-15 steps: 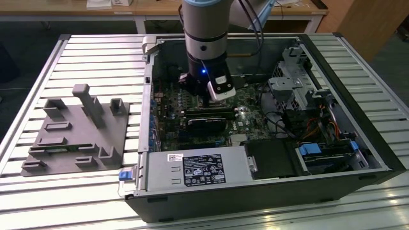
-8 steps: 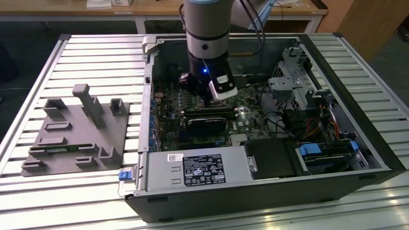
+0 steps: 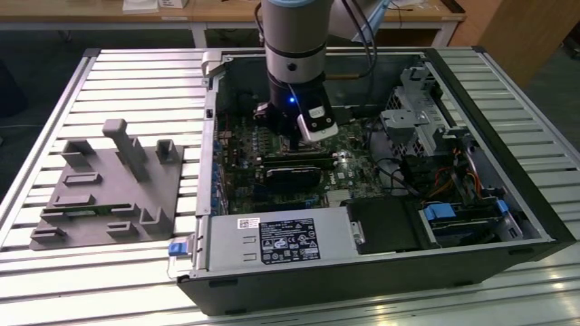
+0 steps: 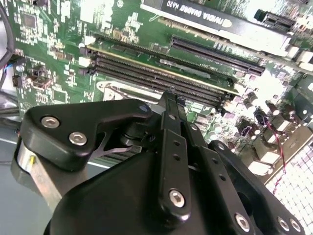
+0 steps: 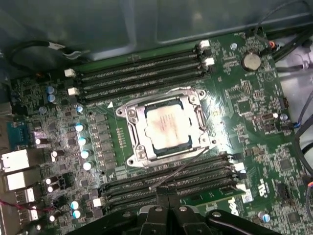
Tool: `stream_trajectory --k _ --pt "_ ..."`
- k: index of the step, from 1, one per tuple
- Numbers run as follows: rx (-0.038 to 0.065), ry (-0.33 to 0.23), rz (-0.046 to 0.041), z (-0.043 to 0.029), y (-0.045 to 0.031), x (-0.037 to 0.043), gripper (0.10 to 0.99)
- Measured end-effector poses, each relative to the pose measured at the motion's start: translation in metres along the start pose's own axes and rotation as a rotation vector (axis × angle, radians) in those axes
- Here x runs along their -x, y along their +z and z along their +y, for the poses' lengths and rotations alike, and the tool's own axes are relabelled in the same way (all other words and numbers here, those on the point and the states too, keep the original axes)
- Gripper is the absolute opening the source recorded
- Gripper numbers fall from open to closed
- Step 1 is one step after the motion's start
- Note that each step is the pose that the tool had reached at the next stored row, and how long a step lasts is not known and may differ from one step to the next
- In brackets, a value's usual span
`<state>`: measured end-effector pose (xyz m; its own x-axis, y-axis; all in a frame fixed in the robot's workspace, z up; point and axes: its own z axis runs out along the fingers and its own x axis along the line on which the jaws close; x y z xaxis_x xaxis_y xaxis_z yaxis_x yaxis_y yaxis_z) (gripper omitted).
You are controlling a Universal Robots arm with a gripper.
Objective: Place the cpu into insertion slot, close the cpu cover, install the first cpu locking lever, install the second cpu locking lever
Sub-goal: 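Install the second cpu locking lever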
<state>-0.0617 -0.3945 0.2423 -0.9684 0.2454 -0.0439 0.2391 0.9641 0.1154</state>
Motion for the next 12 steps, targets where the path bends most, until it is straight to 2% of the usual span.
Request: stream_trajectory --k 3,5,9,12 --pt "0.023 -0.012 0.0072 0.0001 0.0000 0.0006 0.106" --pt "0.032 -0.025 0.0110 0.0003 0.0001 0.0011 0.106" --pt "0.034 -0.038 0.0130 0.0004 0.0002 0.0022 0.106" --pt "0.032 -0.038 0.0123 -0.0001 -0.0003 0.0031 0.106"
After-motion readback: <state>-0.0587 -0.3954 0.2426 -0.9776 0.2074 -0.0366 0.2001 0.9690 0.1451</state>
